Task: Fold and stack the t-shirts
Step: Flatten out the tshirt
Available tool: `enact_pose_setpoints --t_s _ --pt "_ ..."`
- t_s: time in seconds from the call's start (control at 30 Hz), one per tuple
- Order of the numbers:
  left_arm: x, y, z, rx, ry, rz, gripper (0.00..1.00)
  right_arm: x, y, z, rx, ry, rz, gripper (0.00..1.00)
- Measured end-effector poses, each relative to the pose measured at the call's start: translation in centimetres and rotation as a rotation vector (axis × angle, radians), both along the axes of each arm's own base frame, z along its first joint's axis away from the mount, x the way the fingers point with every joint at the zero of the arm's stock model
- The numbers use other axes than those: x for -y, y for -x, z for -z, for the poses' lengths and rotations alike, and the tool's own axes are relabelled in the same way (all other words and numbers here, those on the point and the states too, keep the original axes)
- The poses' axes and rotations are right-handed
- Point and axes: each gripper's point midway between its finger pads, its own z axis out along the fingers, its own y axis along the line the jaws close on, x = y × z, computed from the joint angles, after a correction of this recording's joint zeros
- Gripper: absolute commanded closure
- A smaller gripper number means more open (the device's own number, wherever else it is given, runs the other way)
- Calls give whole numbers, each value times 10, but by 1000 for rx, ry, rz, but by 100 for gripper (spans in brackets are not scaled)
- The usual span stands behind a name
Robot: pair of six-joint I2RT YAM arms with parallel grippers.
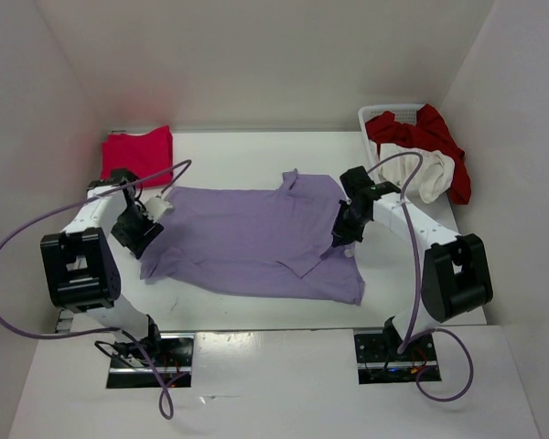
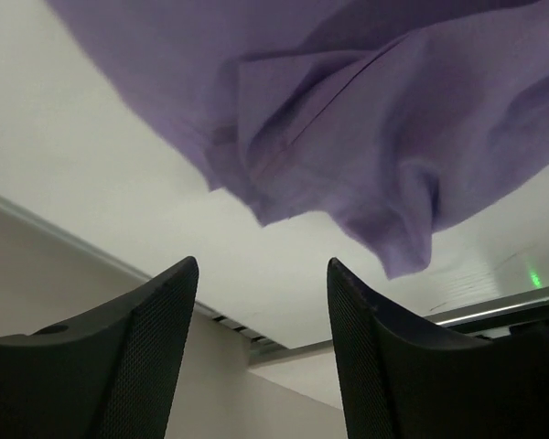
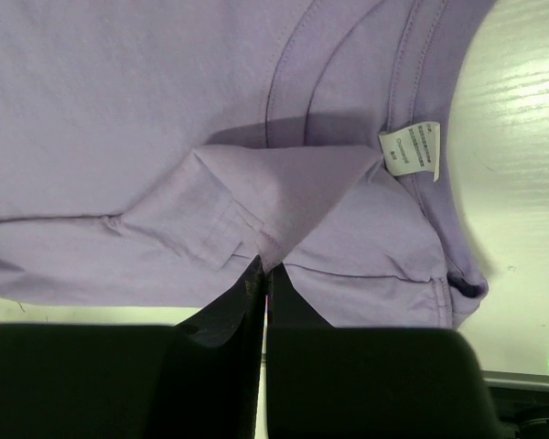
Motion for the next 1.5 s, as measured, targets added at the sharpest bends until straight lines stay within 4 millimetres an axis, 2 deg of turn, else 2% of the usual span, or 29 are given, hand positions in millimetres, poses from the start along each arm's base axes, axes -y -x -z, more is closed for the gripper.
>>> enact_pose_setpoints --t_s 0.07,0.27,0.43,0.57,0.77,0.9,1.0,1.13,1.23,1.3,1.5 --pt "5 2 9 -32 36 -5 31 0 3 1 -6 -6 -3 100" --pt "25 8 14 -75 144 -30 31 -1 4 2 -5 -7 -33 100" --pt "34 24 30 -192 197 -60 31 1 5 8 -17 7 -67 100" --pt "39 38 28 -256 218 -66 31 5 5 11 -25 17 -81 100" --pt "40 57 22 -342 219 -75 41 12 2 15 -33 25 -84 100" --pt "37 63 22 -378 194 -93 56 14 1 15 -29 28 -92 100" --pt "34 65 25 -400 179 -98 56 14 0 14 -27 29 -94 100" --pt "32 59 28 -397 171 -100 47 15 0 14 -28 31 -95 100" --pt "30 42 25 -339 168 -107 47 17 0 14 -27 34 -90 100" --pt "28 34 25 -305 164 -113 52 17 0 13 -24 34 -87 100" --pt "31 28 29 -286 183 -117 54 18 -1 11 -17 34 -83 100"
